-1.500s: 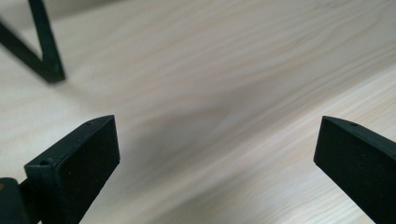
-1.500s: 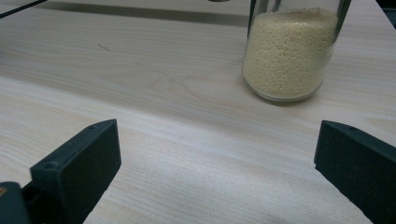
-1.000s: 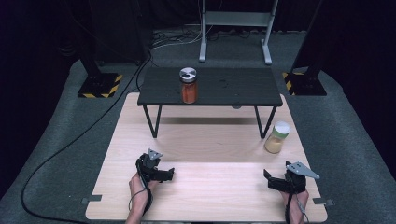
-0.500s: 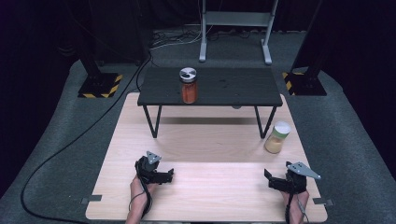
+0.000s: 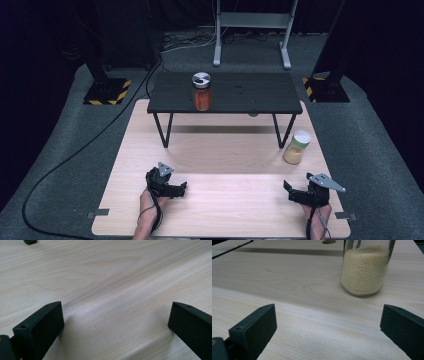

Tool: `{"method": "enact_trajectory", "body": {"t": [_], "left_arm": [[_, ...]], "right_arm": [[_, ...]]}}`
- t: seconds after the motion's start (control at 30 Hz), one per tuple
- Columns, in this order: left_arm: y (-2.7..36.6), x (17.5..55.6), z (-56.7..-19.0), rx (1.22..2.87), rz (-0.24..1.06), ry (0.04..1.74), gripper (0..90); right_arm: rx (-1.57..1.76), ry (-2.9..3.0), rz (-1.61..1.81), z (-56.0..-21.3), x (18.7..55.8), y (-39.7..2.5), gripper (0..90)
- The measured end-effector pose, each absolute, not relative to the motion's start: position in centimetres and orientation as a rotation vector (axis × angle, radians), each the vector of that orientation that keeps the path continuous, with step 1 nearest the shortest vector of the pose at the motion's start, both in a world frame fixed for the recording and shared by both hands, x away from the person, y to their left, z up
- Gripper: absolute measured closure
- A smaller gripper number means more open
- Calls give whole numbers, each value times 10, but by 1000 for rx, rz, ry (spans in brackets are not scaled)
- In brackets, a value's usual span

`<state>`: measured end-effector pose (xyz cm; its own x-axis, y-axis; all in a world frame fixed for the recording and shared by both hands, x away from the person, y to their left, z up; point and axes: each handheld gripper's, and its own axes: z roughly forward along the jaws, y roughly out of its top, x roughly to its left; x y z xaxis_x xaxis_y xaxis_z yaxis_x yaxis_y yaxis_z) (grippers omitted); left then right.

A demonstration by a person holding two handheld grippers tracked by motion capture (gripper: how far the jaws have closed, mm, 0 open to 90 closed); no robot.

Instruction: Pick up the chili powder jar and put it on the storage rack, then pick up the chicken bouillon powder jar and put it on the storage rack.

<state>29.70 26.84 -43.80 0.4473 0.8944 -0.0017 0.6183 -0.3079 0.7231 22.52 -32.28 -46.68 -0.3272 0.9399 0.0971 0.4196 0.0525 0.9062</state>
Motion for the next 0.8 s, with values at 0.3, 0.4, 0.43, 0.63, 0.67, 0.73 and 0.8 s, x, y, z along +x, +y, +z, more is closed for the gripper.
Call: {"method": "enact_trajectory", "body": {"t": [0.3,0.4,0.43,0.63,0.67,0.73,0.8], "left_arm": [[268,297,-438,2040,539,1262,0],[268,297,-438,2040,539,1263,0],[268,297,-438,2040,539,1263,0],[268,297,-438,2040,539,1263,0],[268,297,-438,2040,538,1263,0],[268,297,-438,2040,538,1263,0],[268,297,-438,2040,538,1263,0]], "right_arm": [[1359,1799,1240,-466,226,-322,0],[1358,1797,1234,-466,226,-321,0],[1357,1798,1231,-466,225,-320,0],[1351,1798,1217,-466,225,-318,0],[1353,1798,1215,-465,225,-318,0],[1354,1802,1202,-464,226,-316,0],[1356,1806,1191,-464,226,-315,0]]}}
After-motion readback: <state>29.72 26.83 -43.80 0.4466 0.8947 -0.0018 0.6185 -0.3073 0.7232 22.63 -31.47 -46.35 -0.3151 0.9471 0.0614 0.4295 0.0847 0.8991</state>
